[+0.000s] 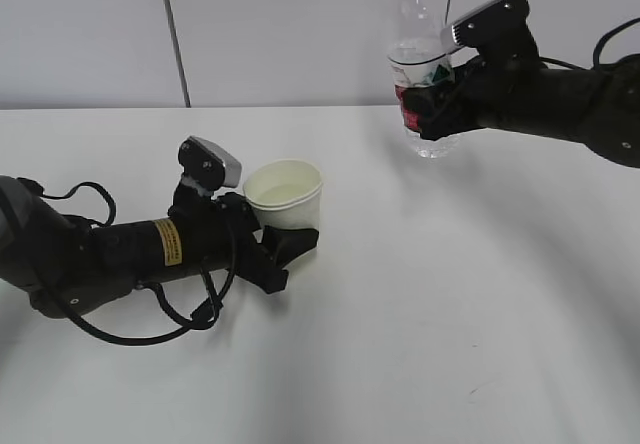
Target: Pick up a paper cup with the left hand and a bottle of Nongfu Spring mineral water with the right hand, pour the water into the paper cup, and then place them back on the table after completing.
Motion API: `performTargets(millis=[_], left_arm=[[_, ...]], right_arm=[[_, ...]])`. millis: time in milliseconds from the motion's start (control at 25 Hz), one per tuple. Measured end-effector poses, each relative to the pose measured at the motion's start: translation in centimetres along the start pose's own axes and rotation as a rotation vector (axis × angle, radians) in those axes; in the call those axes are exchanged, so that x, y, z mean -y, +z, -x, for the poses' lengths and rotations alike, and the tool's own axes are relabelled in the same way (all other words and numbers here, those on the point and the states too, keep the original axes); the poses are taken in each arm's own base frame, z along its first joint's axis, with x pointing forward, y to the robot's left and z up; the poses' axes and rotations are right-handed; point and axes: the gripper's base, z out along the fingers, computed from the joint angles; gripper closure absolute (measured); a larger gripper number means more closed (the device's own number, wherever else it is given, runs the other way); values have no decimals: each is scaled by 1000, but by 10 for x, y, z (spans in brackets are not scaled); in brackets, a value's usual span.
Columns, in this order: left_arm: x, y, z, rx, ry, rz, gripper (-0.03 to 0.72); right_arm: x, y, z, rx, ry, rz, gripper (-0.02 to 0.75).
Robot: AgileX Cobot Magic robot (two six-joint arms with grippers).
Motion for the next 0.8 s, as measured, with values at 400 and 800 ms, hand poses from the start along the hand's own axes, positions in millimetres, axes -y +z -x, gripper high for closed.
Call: performTargets(millis=[400,800], left_arm=[[-21,-10,0,8,-24,65,293],[-55,-31,-1,27,-58,172,293]], right_arm=[[0,-14,-16,106,132,60,373],[-6,-11,-24,147,172,109,373]])
